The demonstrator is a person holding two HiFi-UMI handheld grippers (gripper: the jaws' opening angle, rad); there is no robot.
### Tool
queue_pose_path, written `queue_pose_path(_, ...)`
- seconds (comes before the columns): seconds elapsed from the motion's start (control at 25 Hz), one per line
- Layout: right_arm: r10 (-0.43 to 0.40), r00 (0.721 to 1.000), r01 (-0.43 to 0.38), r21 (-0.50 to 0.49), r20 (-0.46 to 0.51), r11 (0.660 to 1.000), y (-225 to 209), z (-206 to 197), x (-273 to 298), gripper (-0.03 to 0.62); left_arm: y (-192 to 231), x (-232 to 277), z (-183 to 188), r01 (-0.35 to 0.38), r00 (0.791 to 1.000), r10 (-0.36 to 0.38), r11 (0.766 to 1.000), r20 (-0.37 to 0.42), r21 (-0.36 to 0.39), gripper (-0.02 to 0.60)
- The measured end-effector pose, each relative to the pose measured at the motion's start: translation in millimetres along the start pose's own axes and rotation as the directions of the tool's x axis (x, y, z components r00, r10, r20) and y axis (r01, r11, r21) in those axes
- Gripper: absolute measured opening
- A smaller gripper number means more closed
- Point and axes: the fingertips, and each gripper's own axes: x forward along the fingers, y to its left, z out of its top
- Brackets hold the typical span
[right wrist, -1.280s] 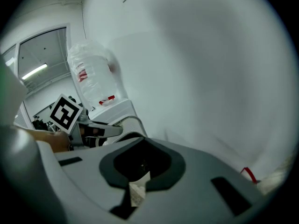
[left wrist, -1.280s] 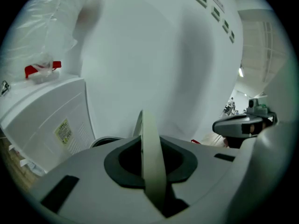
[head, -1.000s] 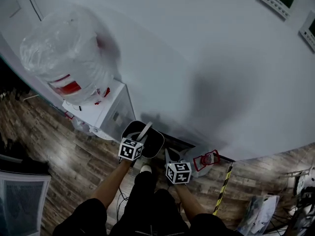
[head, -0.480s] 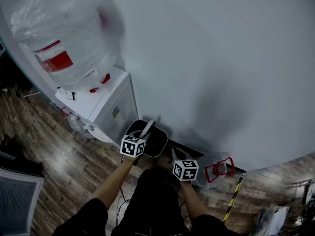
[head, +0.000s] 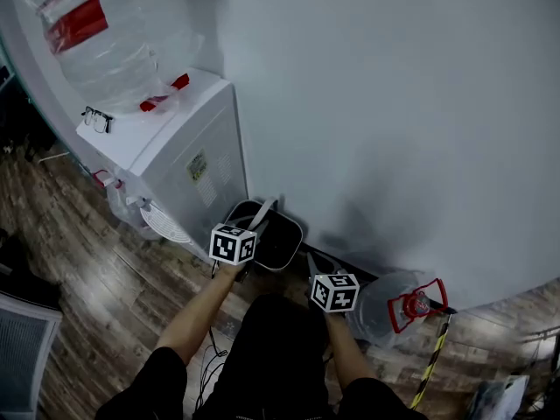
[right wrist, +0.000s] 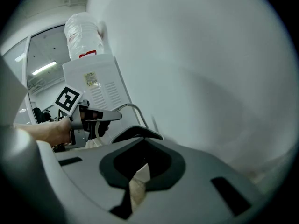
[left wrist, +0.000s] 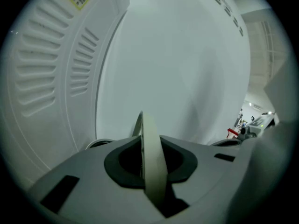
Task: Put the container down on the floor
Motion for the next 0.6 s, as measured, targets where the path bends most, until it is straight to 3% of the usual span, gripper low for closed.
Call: queue_pose_path(0.6,0.046,0.998,-0.043,-0.040,0.054,0.998,-20.2,-39.7,30.4,0.011,34.1,46.0,-60.9,-0.013,1.000,0.013,0.999,0.005,0.031,0.067)
